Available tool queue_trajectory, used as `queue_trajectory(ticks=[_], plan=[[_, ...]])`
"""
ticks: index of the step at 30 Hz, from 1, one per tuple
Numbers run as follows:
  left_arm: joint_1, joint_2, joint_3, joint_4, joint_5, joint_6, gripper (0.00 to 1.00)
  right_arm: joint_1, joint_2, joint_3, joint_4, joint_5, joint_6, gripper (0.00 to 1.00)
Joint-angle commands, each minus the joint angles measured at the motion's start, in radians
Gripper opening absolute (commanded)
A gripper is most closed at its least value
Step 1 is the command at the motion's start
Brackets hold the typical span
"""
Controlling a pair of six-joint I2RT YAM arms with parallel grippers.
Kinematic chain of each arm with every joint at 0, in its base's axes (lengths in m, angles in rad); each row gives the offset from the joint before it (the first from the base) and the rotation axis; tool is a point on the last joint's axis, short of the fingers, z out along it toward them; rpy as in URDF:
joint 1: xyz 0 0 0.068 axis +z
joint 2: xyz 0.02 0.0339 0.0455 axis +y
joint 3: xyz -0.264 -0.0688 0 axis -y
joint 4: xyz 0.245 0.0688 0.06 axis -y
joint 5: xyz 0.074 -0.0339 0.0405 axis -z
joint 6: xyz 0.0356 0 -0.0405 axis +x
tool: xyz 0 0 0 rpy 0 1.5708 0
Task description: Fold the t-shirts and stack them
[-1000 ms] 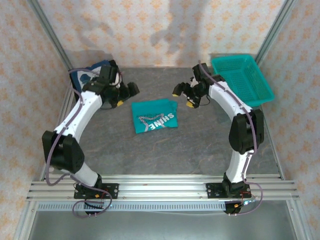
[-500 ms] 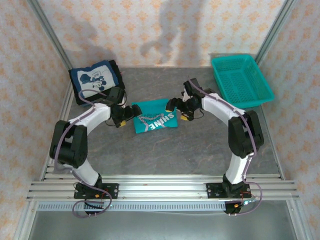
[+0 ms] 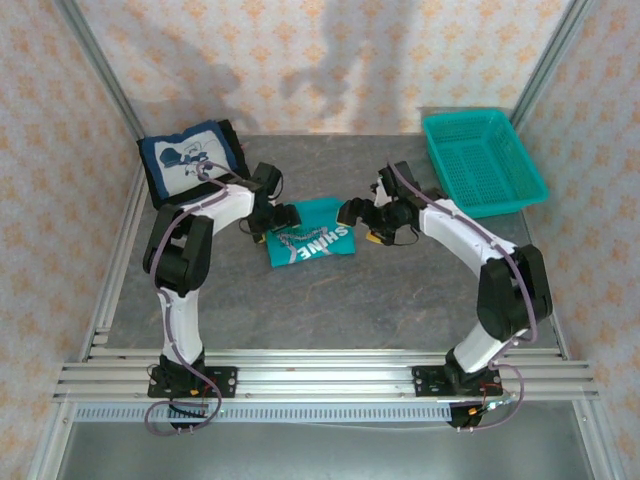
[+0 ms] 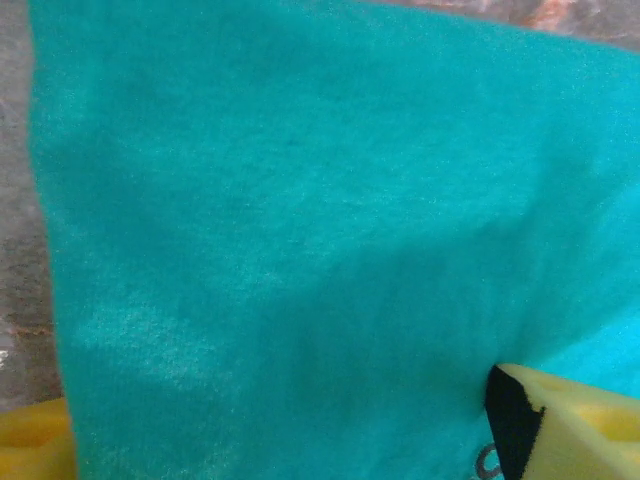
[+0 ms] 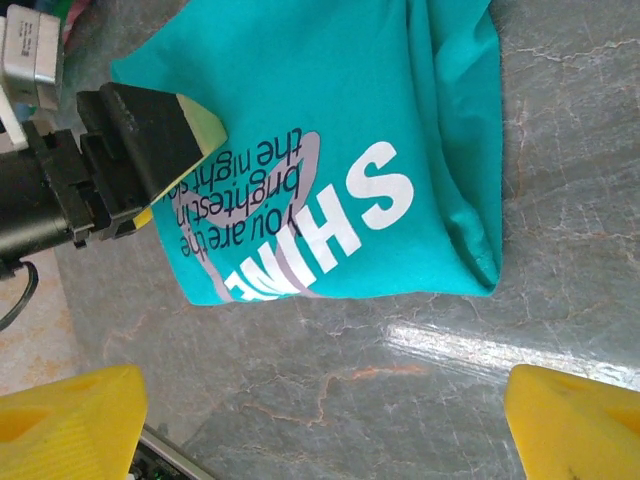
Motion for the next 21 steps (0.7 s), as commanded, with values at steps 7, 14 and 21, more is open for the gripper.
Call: queue_trajectory(ticks=[7,14,21], plan=[[-0.089,0.133,0.123,-0.11,-0.095,0.029,0.4,-0.002,-0.136,0.011,-0.048,-0.003,-0.001,0.93],[-0.096,0.094,0.223,-0.203,-0.23,0.081,0.05,-0.003,-0.186,0.026,-0.068,-0.026,-0.014,0.94],[-0.095,0.002,0.447,-0.327,-0.38,0.252,0.0,-0.014,-0.215,0.023,-0.066,-0.009,-0.013,0.99]])
